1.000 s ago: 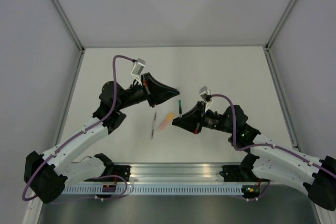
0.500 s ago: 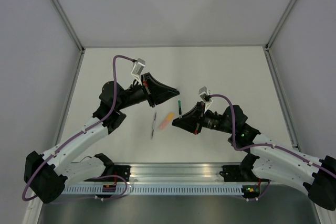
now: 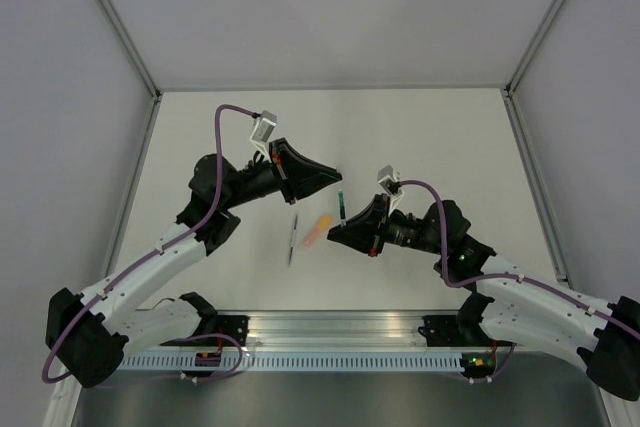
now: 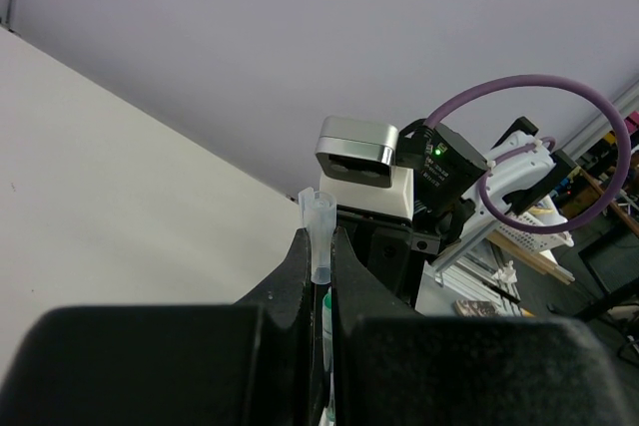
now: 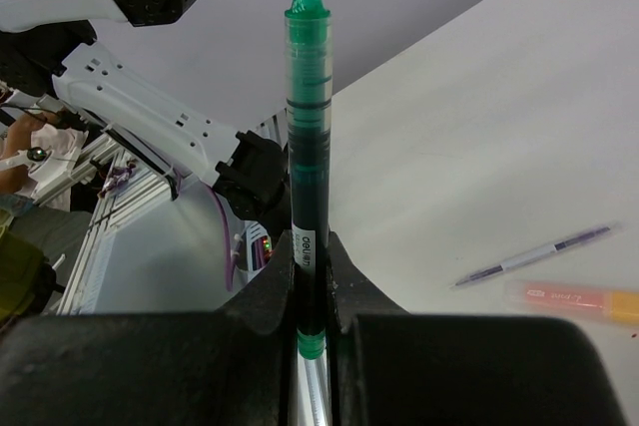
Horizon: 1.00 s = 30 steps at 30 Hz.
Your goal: Insert the pens into the pen caps
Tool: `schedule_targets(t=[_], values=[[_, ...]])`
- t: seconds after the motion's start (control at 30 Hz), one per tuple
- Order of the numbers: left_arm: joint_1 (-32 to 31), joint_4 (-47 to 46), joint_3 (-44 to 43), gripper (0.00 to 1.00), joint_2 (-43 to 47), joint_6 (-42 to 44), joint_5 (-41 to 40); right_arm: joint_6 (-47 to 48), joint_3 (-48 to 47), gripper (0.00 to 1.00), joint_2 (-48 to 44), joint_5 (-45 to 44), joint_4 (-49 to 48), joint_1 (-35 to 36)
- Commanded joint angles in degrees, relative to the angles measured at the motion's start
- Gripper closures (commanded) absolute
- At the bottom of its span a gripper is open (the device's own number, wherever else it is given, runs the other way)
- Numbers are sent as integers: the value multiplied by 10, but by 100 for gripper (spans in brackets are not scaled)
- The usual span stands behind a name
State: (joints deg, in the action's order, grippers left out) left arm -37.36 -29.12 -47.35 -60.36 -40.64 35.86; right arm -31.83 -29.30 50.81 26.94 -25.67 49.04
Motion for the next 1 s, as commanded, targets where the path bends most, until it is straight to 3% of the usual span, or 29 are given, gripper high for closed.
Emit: schedule_targets(t=[0.0, 0.97], values=[[-3, -15, -32, 98, 9, -1, -8, 6, -11, 100, 6, 3, -9, 4], [-3, -9, -5, 98, 16, 14, 4, 13, -10, 100, -9, -11, 2, 4]])
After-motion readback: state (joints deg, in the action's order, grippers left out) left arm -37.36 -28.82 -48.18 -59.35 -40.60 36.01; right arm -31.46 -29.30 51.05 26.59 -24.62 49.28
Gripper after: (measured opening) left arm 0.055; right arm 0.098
